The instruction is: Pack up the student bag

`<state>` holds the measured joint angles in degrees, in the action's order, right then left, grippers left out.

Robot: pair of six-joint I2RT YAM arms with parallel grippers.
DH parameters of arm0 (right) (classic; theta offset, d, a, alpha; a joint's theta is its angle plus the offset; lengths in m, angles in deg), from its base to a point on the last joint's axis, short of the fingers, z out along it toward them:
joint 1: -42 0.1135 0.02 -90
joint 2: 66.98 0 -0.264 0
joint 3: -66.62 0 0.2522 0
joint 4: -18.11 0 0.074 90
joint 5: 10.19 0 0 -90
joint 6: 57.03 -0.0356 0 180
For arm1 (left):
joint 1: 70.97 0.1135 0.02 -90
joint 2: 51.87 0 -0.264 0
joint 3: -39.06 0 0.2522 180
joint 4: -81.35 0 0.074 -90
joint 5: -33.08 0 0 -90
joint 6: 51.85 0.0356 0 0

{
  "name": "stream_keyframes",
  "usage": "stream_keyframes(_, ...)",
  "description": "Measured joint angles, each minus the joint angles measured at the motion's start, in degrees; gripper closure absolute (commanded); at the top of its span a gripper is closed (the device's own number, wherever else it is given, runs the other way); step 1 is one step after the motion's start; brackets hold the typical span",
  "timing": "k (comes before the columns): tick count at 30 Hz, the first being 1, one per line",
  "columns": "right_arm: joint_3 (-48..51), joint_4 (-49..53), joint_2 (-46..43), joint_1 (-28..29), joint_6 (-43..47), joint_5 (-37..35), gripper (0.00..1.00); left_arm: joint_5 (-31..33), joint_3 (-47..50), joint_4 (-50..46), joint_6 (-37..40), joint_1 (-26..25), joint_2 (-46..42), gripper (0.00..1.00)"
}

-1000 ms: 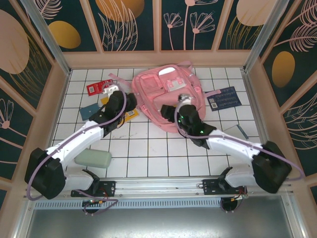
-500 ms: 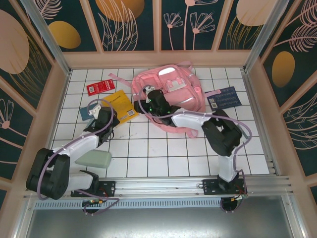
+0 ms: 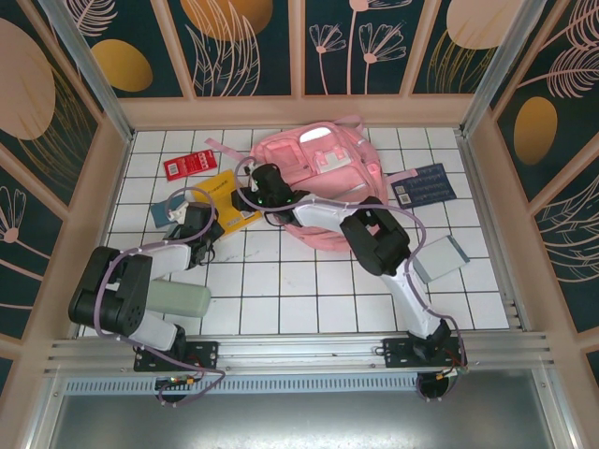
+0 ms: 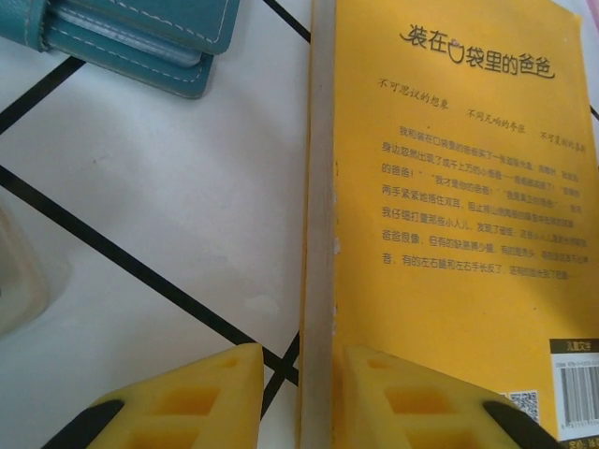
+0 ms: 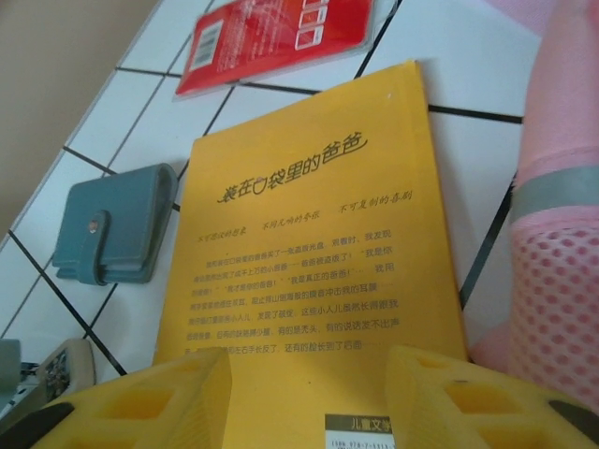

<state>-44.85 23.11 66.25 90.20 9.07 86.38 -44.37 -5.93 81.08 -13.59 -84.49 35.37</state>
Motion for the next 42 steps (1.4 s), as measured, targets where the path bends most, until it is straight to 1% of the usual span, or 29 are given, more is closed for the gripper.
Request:
stream_keyframes(4, -4.22, 3.19, 3.3, 0.17, 0.0, -1.57, 0.51, -0.13, -0.09, 0.46, 0.0, 0.09, 1.38, 0.71)
stream_keyframes(10, -6.69, 6.34, 4.98, 0.22, 0.04, -4.44, 0.51, 0.0, -1.14, 0.42, -0.07, 0.09, 2.4, 0.77)
stream_keyframes(16, -8.76, 8.76, 6.36, 0.22, 1.01, -7.34, 0.5, 0.11, -2.12, 0.42, -0.5, 0.09, 3.43, 0.78)
stream_keyframes(20, -9.07, 10.05, 6.56, 0.24, 1.51, -9.66, 0.48, 0.13, -2.16, 0.35, -0.79, 0.09, 3.45, 0.78)
stream_keyframes(24, -9.09, 11.19, 6.62, 0.17, 1.57, -10.08, 0.48, 0.09, -2.23, 0.17, -1.14, 0.09, 3.45, 0.78)
stream_keyframes(31, -11.47, 12.46, 8.09, 0.11, 1.49, -6.14, 0.46, -0.13, -2.23, 0.31, -1.64, 0.09, 3.58, 0.79)
stream_keyframes(34, -12.81, 12.9, 8.76, -0.28, 1.18, -3.8, 0.46, -0.2, -2.34, 0.81, -1.97, 0.09, 3.87, 0.83)
stream_keyframes(37, -12.66, 12.24, 8.81, -1.25, 0.48, 0.13, 0.47, -0.35, -2.45, 1.38, -2.05, 0.09, 4.31, 0.83)
stream_keyframes(42, -10.27, 7.72, 8.35, -3.28, -2.14, 8.92, 0.49, -0.35, -2.45, 2.6, -2.47, 0.7, 4.85, 0.84)
